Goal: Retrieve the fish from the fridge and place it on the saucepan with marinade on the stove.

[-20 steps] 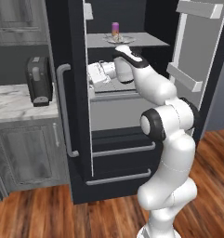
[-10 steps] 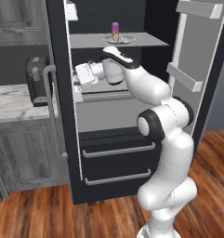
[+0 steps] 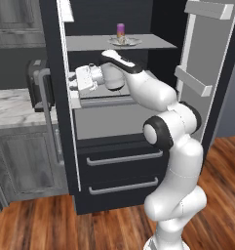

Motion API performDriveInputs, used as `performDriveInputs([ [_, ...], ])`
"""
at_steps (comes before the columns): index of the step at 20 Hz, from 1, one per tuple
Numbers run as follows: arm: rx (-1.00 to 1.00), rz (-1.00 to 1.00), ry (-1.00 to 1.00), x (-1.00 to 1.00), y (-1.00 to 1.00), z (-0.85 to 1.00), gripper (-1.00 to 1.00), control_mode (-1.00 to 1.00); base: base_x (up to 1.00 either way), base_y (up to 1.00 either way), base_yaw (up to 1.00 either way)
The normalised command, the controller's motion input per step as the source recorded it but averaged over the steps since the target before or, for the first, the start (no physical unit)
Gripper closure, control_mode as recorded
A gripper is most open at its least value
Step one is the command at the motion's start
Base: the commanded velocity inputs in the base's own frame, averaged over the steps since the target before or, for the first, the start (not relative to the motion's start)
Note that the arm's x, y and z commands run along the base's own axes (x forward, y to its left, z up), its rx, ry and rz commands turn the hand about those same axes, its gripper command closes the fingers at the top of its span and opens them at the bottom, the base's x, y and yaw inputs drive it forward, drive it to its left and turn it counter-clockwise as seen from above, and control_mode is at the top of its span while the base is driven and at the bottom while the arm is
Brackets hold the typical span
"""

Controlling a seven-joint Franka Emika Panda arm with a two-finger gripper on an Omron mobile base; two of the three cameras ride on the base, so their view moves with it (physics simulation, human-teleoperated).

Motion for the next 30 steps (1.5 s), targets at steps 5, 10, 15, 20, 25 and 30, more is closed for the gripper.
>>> performDriveInputs([
  [5,0.0,-0.07,-0.09,0.0,0.15,0.0,-1.0,-1.0,0.0,0.0,0.0],
  [10,0.0,-0.1,-0.06,-0.11,-0.43,0.14,-1.0,-1.0,0.0,0.0,0.0],
  [15,0.0,-0.12,-0.05,-0.28,-0.84,0.3,-1.0,-1.0,0.0,0.0,0.0],
  [20,0.0,-0.2,-0.04,-0.28,-0.87,0.25,-1.0,-1.0,0.0,0.0,0.0],
  [25,-0.07,-0.3,-0.03,-0.25,-0.67,0.12,-1.0,-1.0,0.0,0.0,0.0],
  [30,-0.09,-0.39,0.0,-0.17,-0.53,0.1,-1.0,-1.0,0.0,0.0,0.0],
])
